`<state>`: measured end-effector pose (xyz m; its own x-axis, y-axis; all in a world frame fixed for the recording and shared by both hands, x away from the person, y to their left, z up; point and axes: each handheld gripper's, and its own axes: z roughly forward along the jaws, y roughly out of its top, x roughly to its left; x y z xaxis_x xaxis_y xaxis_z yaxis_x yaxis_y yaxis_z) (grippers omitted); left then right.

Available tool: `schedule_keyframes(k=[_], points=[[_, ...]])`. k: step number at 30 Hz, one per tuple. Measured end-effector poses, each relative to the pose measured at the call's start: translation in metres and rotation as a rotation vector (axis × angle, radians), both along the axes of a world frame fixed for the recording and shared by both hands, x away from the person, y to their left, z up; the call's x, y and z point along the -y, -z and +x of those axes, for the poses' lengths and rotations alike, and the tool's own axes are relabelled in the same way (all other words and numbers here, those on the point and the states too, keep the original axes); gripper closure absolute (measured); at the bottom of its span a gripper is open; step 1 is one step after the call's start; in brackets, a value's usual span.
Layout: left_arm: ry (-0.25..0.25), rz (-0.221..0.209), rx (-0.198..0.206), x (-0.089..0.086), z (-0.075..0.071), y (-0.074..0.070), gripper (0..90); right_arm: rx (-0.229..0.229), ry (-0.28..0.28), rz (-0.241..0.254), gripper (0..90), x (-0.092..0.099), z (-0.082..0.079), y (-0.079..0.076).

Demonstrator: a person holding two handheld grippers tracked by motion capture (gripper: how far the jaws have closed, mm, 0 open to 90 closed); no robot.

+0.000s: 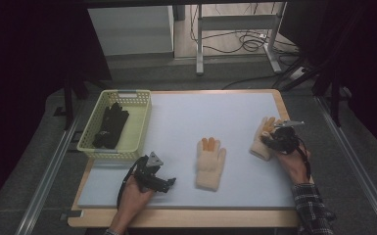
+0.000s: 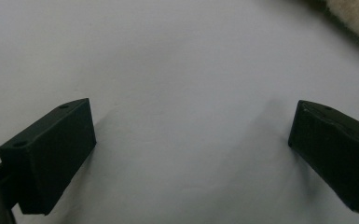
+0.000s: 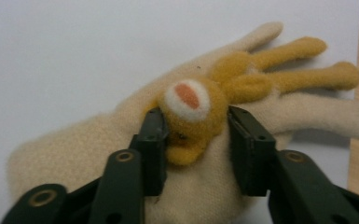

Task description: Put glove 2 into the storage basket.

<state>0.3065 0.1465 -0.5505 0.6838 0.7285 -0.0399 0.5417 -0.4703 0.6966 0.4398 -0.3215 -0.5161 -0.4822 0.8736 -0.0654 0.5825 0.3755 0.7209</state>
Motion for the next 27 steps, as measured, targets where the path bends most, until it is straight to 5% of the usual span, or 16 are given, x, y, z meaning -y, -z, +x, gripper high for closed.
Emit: schedule_keyframes(k=[4, 9, 27], points=[[0.0, 0.0, 0.0, 0.0, 0.0, 0.0, 0.7, 0.004, 0.009, -0.026, 64.9, -0.003, -0.006, -0.005], [0.0, 0.0, 0.0, 0.0, 0.0, 0.0, 0.7, 0.005, -0.008, 0.076, 65.3, -0.006, -0.019, -0.015], [-0.003, -0.002, 0.002, 0.0, 0.0, 0.0, 0.7, 0.065, -0.25, 0.198, 65.2, -0.076, -0.089, -0.069]])
